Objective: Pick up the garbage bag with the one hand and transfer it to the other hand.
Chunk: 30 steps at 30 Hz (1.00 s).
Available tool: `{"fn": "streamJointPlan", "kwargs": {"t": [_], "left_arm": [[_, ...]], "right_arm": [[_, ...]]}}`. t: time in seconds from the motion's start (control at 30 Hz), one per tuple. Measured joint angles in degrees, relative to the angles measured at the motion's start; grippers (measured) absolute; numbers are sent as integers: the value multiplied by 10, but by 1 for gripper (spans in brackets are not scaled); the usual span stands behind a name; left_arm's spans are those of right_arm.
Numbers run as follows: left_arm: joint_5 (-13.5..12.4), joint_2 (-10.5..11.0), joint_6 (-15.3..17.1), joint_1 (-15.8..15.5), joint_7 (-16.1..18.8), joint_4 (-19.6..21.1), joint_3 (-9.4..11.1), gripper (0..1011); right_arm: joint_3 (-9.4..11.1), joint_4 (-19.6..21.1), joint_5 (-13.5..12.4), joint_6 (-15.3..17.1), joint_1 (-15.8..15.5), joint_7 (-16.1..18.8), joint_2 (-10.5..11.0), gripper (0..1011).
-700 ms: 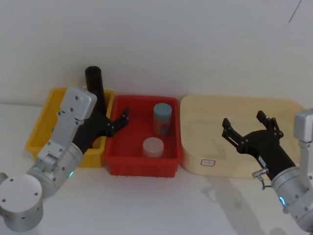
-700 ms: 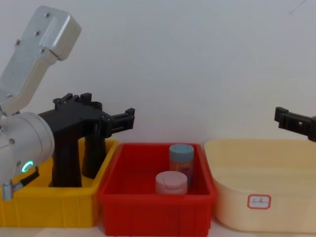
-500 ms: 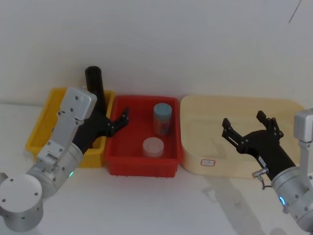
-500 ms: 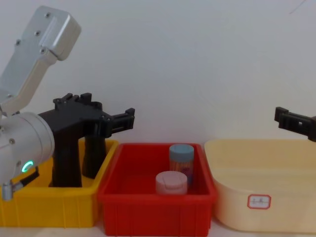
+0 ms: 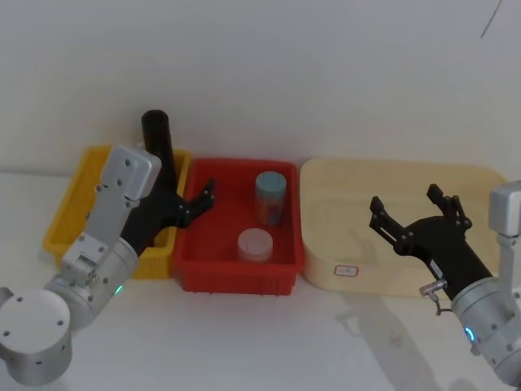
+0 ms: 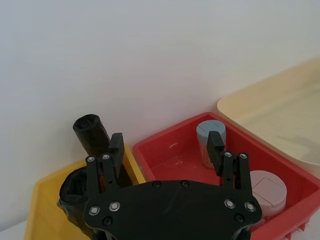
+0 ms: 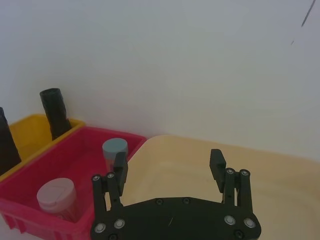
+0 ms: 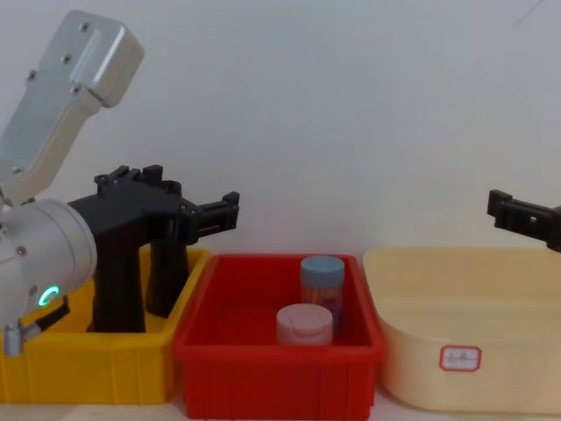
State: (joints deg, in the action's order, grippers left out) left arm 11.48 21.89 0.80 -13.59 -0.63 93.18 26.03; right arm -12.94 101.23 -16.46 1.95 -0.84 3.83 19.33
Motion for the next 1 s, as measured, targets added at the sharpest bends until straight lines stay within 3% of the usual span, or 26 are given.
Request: {"fn": "streamJointPlan", "kwargs": {"t": [1.0], "left_arm": [[0, 0, 1, 0, -2, 0, 0, 1001]], "right_arm": [[0, 6, 1, 11, 0, 0, 1, 1001]]}}
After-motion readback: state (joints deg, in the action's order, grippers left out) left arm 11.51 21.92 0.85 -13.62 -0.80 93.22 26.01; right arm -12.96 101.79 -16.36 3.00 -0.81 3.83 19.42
